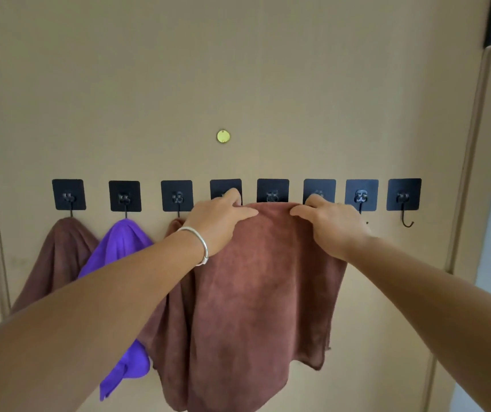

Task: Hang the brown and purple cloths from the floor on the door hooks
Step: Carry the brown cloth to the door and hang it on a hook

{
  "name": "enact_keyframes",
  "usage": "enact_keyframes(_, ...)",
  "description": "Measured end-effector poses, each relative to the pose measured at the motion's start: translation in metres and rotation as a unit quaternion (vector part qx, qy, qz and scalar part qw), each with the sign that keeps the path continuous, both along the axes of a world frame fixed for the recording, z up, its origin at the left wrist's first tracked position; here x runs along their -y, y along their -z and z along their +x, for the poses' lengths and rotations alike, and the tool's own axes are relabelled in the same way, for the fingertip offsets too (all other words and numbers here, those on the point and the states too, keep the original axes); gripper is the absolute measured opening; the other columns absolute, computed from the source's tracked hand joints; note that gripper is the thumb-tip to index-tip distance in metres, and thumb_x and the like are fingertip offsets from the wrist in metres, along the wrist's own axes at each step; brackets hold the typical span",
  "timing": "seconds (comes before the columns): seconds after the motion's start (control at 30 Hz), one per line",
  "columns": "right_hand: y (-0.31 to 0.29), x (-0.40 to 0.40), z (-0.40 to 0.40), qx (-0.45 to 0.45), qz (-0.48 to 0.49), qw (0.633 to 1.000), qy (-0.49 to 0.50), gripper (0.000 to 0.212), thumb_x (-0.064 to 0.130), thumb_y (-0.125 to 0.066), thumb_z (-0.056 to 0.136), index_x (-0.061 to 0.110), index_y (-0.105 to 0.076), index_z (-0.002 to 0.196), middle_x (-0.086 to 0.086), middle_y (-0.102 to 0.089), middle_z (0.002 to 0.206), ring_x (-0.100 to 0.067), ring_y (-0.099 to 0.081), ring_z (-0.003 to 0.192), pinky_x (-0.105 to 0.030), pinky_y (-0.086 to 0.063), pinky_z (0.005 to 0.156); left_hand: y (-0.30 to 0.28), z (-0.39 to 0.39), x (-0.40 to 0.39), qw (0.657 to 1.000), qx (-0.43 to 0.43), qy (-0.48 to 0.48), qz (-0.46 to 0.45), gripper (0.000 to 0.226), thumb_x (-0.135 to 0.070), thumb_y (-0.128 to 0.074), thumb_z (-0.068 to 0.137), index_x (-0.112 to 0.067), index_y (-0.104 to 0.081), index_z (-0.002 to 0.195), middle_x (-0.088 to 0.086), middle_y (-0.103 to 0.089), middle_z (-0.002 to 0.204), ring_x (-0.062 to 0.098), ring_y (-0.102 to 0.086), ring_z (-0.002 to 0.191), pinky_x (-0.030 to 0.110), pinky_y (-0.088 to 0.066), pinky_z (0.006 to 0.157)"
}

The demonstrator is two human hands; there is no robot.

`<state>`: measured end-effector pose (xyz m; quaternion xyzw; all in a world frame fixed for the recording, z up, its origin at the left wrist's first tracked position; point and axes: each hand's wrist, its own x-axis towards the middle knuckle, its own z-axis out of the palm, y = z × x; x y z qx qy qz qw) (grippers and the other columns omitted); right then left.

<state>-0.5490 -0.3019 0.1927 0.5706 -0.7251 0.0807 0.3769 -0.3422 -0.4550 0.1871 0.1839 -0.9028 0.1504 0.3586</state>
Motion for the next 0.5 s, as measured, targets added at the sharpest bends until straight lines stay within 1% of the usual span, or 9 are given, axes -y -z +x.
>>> enact_keyframes(0.03,0.002,0.005,0.001,0.003,-0.003,1.0,0.011,0.054,0.006,-0.04,0.091,0.038,-0.044,0.134,0.001,-0.048,0.114,-0.029,-0.057,0.074,-0.031,-0.033,0.055,0.0,-0.004,-0.001,1.0,0.011,-0.014,0.01,0.057,0.002,-0.046,0.09,-0.038,-0.052,0.13,-0.005,-0.041,0.096,0.02,-0.046,0.073,0.031,-0.034,0.058)
enact_keyframes(0.1,0.007,0.017,0.006,0.006,-0.001,0.999,0.031,0.049,0.01,-0.039,0.092,0.032,-0.042,0.135,-0.002,-0.048,0.111,-0.029,-0.058,0.074,-0.032,-0.035,0.055,-0.001,-0.014,-0.005,0.997,0.032,-0.06,0.033,0.044,-0.008,-0.042,0.094,-0.031,-0.052,0.13,-0.001,-0.04,0.098,0.021,-0.045,0.075,0.029,-0.029,0.056)
enact_keyframes(0.2,0.022,0.033,0.015,0.03,-0.009,0.999,0.038,0.037,0.014,-0.037,0.095,0.023,-0.043,0.131,-0.005,-0.049,0.106,-0.029,-0.059,0.075,-0.033,-0.038,0.058,0.009,-0.03,-0.013,0.992,0.059,-0.114,-0.001,0.027,-0.017,-0.044,0.095,-0.026,-0.058,0.116,0.002,-0.037,0.096,0.024,-0.051,0.078,0.035,-0.043,0.063)
enact_keyframes(0.23,0.028,0.037,0.016,0.036,-0.014,0.999,0.036,0.034,0.015,-0.037,0.096,0.021,-0.044,0.129,-0.005,-0.049,0.104,-0.029,-0.059,0.076,-0.034,-0.038,0.059,0.013,-0.035,-0.015,0.991,0.064,-0.121,-0.007,0.024,-0.021,-0.043,0.096,-0.026,-0.059,0.113,0.002,-0.036,0.094,0.025,-0.053,0.079,0.035,-0.043,0.064)
enact_keyframes(0.3,0.041,0.042,0.015,0.042,-0.014,0.999,0.031,0.032,0.018,-0.04,0.097,0.021,-0.045,0.128,-0.005,-0.051,0.103,-0.029,-0.06,0.074,-0.035,-0.04,0.06,0.023,-0.042,-0.018,0.988,0.08,-0.131,-0.009,0.024,-0.024,-0.041,0.098,-0.028,-0.059,0.115,0.001,-0.039,0.094,0.026,-0.056,0.081,0.034,-0.039,0.062)
enact_keyframes(0.37,0.054,0.041,0.012,0.054,-0.009,0.998,0.016,0.035,0.021,-0.043,0.096,0.022,-0.043,0.131,-0.005,-0.052,0.103,-0.028,-0.061,0.073,-0.035,-0.043,0.059,0.033,-0.046,-0.022,0.988,0.086,-0.13,0.0,0.026,-0.024,-0.04,0.098,-0.027,-0.058,0.116,0.003,-0.045,0.099,0.026,-0.056,0.08,0.034,-0.037,0.06)
enact_keyframes(0.43,0.068,0.039,0.008,0.071,-0.004,0.997,0.0,0.041,0.026,-0.045,0.095,0.025,-0.039,0.136,-0.004,-0.051,0.105,-0.028,-0.061,0.071,-0.034,-0.042,0.058,0.043,-0.05,-0.026,0.989,0.083,-0.125,0.005,0.027,-0.025,-0.04,0.097,-0.025,-0.057,0.118,0.003,-0.049,0.103,0.025,-0.055,0.075,0.034,-0.034,0.058)
enact_keyframes(0.5,0.084,0.038,0.008,0.088,0.012,0.996,-0.018,0.051,0.029,-0.048,0.095,0.029,-0.031,0.143,-0.004,-0.05,0.107,-0.027,-0.061,0.072,-0.034,-0.044,0.059,0.055,-0.056,-0.031,0.987,0.093,-0.128,-0.028,0.031,-0.019,-0.042,0.096,-0.021,-0.053,0.125,0.005,-0.053,0.107,0.027,-0.06,0.083,0.034,-0.036,0.061)
